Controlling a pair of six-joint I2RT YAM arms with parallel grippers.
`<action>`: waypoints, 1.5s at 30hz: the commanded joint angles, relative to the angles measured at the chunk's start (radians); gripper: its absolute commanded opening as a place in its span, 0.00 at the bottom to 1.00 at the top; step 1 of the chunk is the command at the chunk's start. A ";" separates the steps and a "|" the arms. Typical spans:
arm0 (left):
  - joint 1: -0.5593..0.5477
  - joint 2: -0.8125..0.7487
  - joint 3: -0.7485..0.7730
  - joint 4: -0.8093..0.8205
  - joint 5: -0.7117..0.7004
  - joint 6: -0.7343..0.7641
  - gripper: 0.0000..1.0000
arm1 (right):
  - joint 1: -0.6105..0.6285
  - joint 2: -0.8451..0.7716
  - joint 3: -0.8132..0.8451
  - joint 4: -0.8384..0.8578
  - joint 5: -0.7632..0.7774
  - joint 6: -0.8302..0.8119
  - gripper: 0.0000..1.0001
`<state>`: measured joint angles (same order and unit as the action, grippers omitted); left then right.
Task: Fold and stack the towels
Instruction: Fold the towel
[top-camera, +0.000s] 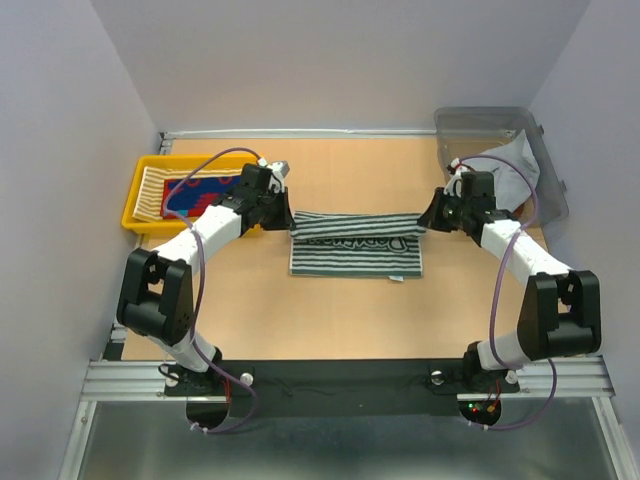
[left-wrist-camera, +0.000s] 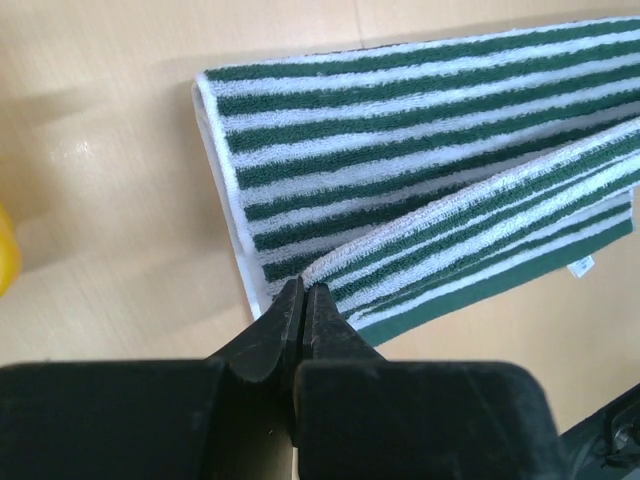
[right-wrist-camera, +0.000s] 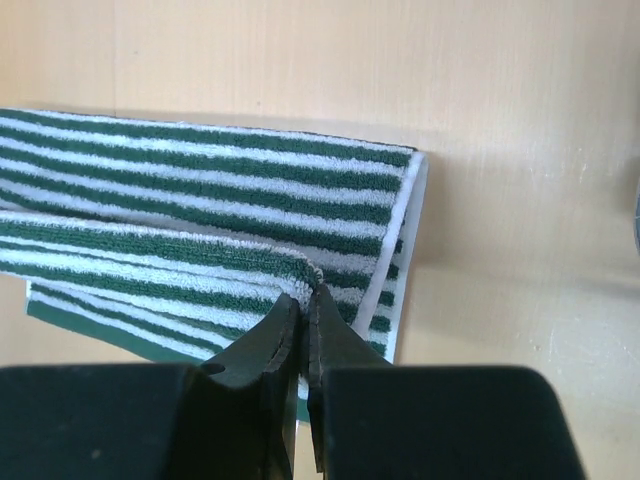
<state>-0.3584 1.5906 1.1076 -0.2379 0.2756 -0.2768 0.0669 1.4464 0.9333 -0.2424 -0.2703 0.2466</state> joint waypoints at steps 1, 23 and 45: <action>0.026 -0.055 -0.002 -0.083 -0.118 0.051 0.00 | -0.022 -0.030 -0.010 -0.024 0.140 -0.035 0.01; 0.000 0.100 -0.109 0.034 -0.072 0.036 0.03 | -0.022 0.060 -0.122 -0.037 0.155 0.046 0.13; -0.086 -0.252 -0.151 0.022 -0.139 -0.047 0.79 | 0.107 -0.078 0.033 -0.077 -0.045 -0.039 0.64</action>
<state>-0.4316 1.2839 0.8852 -0.2169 0.1932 -0.3252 0.0898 1.2919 0.8520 -0.3202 -0.3721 0.2726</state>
